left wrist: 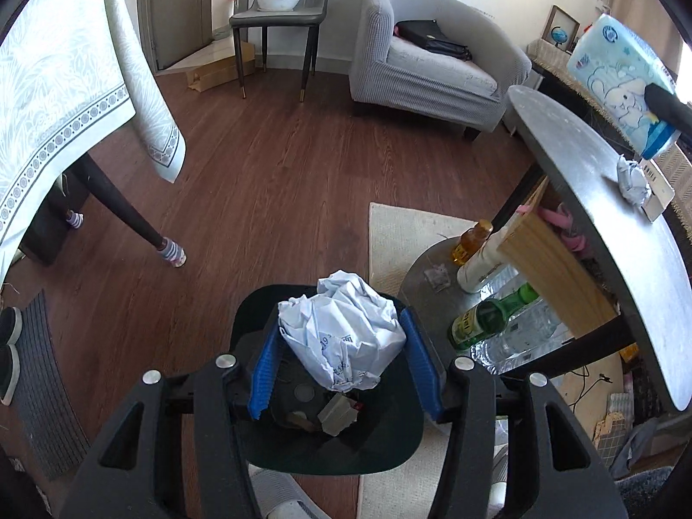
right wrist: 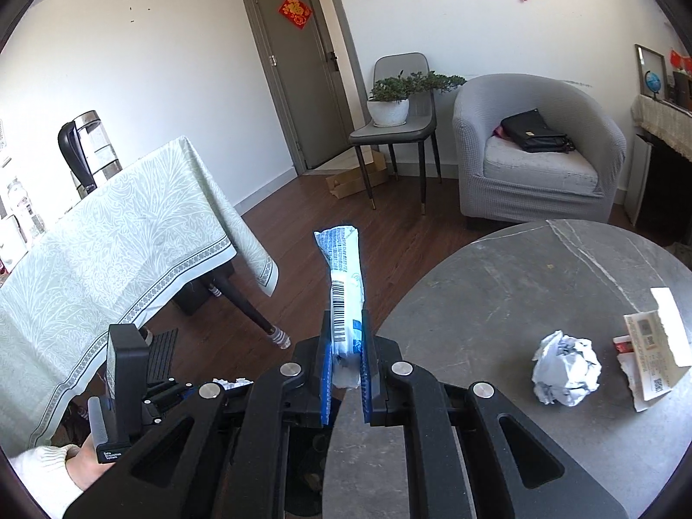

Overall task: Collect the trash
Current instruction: 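Carry the paper and wrapper over the green bin and release both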

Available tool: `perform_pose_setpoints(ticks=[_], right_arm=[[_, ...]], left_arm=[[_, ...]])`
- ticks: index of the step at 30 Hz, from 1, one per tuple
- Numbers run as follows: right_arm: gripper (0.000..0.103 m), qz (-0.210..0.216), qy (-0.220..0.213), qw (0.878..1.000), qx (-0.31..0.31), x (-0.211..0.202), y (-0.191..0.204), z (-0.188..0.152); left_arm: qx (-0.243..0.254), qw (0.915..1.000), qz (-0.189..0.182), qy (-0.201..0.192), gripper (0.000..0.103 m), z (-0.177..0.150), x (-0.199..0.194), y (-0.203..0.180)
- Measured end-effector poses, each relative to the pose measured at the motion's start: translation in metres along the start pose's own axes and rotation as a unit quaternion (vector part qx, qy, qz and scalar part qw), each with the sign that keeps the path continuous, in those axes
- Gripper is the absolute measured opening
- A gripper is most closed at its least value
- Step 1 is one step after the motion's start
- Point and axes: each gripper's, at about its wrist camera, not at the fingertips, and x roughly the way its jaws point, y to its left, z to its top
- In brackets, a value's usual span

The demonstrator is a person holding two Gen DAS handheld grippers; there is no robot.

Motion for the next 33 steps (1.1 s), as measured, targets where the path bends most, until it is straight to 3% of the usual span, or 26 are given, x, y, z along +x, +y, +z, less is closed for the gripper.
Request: perform_pose_setpoints(ticks=[11, 18, 26, 33], right_arm=[[0.01, 0.032, 0.06, 0.997, -0.024, 0.046, 0.04, -0.012], [0.01, 0.05, 0.092, 0.994, -0.028, 0.07, 0.057, -0.017], [0.01, 0.062, 0.12, 0.99, -0.032, 0.094, 0.073, -0.023], [0.01, 0.079, 0.16, 0.984, -0.015, 0.117, 0.073, -0.037]], left_arm=[[-0.007, 0.9974, 0.016, 0.069, 0.056, -0.025, 0.036, 0.036], [-0.025, 0.9916, 0.011, 0.126, 0.056, -0.048, 0.063, 0.061], [0.002, 0.9823, 0.021, 0.186, 0.056, -0.077, 0.096, 0.066], [-0.004, 0.9785, 0.014, 0.206, 0.06, -0.085, 0.106, 0.073]])
